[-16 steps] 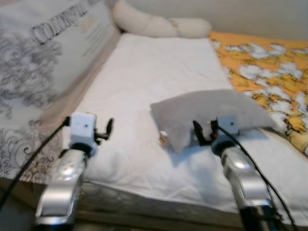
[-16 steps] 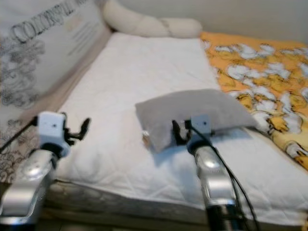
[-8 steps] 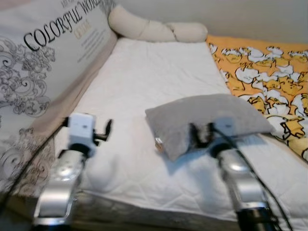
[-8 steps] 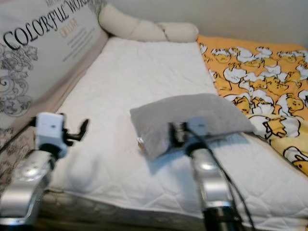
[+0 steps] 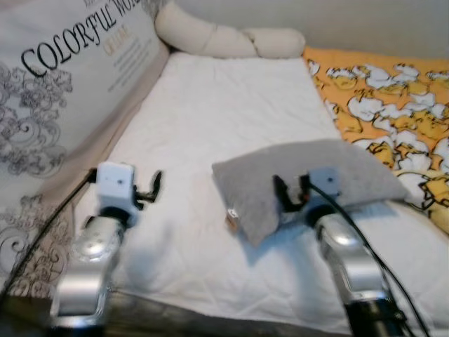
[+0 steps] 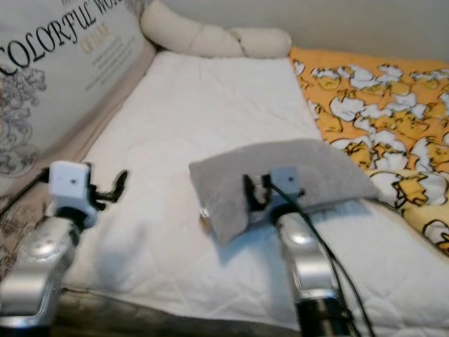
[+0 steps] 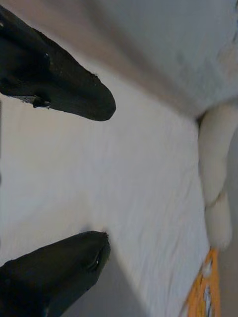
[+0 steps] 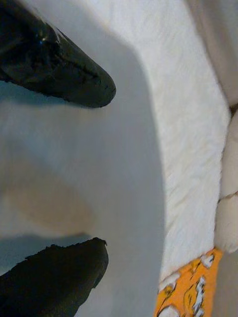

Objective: Clean up the room

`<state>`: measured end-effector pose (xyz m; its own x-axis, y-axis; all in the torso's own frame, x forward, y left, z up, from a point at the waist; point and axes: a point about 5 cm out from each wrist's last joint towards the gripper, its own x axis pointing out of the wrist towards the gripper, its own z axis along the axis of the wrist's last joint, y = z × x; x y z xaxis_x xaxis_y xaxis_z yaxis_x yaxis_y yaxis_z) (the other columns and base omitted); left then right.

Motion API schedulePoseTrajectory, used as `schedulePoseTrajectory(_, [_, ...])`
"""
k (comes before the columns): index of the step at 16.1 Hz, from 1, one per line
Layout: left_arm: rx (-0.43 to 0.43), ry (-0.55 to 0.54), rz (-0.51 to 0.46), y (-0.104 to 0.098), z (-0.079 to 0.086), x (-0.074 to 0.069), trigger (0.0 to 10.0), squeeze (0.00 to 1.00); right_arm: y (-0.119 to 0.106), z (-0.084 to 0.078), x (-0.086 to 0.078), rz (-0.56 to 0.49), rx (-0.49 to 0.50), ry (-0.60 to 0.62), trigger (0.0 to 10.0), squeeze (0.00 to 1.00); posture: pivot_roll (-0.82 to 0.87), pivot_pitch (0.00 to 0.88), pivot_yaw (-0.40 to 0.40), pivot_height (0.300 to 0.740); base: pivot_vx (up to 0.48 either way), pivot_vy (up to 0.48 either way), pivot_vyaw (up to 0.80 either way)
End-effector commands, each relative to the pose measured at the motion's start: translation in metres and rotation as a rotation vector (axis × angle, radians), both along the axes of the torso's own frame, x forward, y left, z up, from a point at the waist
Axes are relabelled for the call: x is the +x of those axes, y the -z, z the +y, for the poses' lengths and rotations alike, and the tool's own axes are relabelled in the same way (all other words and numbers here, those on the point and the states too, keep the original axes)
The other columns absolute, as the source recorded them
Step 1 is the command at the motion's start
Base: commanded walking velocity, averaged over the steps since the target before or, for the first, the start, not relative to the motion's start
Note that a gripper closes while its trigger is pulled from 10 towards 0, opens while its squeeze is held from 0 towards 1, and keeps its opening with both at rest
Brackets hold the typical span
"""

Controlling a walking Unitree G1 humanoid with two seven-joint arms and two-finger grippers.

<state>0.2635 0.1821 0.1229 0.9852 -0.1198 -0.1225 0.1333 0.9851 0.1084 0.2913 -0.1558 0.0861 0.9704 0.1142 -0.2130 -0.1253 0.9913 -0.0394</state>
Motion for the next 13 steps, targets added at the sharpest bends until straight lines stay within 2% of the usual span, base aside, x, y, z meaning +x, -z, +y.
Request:
schedulePoseTrajectory(1, [-0.006,0.025,0.03,0.002,-0.003,-0.002,10.0,0.0,0.0,-0.002,0.0,0.0,0.012,0.015,10.0,0.0,0.07,0.0,-0.018,0.74,0.0,0.0,0.0])
schedulePoseTrajectory(3, [-0.041,0.094,0.09,0.005,-0.011,-0.006,10.0,0.0,-0.001,-0.004,0.0,-0.002,0.017,0.019,10.0,0.0,0.07,0.0,-0.025,0.74,0.0,0.0,0.0])
schedulePoseTrajectory(5, [-0.035,0.152,0.133,0.007,-0.017,-0.009,10.0,0.0,-0.003,-0.005,0.0,-0.007,0.019,0.02,10.0,0.0,0.07,0.0,-0.024,0.74,0.0,0.0,0.0])
schedulePoseTrajectory(7, [0.094,0.209,0.083,0.008,-0.025,-0.013,10.0,0.0,-0.005,-0.012,-0.001,-0.003,0.032,0.056,10.0,0.0,0.07,0.0,-0.023,0.74,0.0,0.0,0.0])
schedulePoseTrajectory(8, [0.037,0.165,0.078,0.005,-0.024,-0.011,10.0,0.0,-0.005,-0.019,-0.001,-0.002,0.043,0.101,10.0,0.0,0.06,0.0,-0.025,0.74,0.0,0.0,0.0])
schedulePoseTrajectory(10, [0.036,0.174,0.075,0.001,-0.024,-0.009,10.0,0.0,-0.004,-0.033,-0.002,0.022,0.054,0.178,10.0,0.0,0.06,0.0,-0.026,0.74,0.0,0.0,0.0])
schedulePoseTrajectory(12, [0.037,0.229,0.09,0.0,-0.027,-0.011,10.0,0.0,0.002,-0.047,-0.004,0.077,0.097,0.284,10.0,0.0,0.06,0.0,-0.026,0.74,0.0,0.0,0.0])
schedulePoseTrajectory(13, [0.036,0.271,0.095,0.0,-0.029,-0.011,10.0,0.0,0.006,-0.055,-0.005,0.114,0.151,0.347,10.0,0.0,0.06,0.0,-0.027,0.74,0.0,0.0,0.0])
